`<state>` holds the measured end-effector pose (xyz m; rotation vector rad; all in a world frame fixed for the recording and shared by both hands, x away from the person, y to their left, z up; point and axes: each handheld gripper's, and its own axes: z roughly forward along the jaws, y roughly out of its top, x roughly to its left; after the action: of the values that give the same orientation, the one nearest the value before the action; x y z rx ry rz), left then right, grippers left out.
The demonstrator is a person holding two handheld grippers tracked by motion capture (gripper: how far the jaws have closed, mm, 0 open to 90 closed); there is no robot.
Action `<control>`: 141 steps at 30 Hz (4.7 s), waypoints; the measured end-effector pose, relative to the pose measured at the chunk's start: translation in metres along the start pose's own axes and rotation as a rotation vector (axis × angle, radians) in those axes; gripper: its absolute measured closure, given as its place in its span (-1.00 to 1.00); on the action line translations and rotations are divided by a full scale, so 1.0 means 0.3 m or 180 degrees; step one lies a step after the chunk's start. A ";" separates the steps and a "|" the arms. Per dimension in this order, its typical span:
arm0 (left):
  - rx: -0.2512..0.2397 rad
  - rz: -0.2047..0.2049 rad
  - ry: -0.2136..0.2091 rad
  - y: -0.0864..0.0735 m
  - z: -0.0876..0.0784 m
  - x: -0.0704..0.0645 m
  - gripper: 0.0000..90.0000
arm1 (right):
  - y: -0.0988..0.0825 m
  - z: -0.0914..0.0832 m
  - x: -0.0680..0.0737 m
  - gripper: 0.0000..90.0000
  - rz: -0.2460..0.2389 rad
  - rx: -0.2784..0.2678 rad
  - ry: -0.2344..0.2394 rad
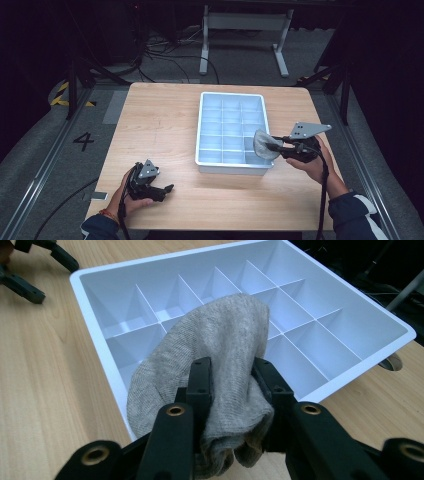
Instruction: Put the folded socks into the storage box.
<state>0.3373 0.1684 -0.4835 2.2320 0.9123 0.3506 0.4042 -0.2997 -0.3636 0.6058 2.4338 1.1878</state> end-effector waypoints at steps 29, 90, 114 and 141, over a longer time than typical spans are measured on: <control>0.0000 0.0000 0.0000 0.000 0.000 0.000 -0.68 | 0.059 0.195 -0.031 0.63 -0.0320 0.0717 -0.0183; -0.0004 -0.0016 -0.0009 0.000 0.001 -0.001 -0.68 | 0.090 0.439 -0.061 0.58 -0.0752 0.2349 0.0244; -0.0002 -0.0007 -0.0007 0.000 0.000 0.000 -0.68 | 0.091 0.395 -0.081 0.40 -0.0602 0.2123 0.0239; -0.0001 -0.0004 -0.0003 0.000 0.000 0.000 -0.68 | 0.088 0.310 -0.085 0.23 -0.0531 0.1772 0.0101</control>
<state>0.3372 0.1683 -0.4836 2.2309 0.9130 0.3489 0.4775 -0.2383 -0.3928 0.5158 2.7846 0.4482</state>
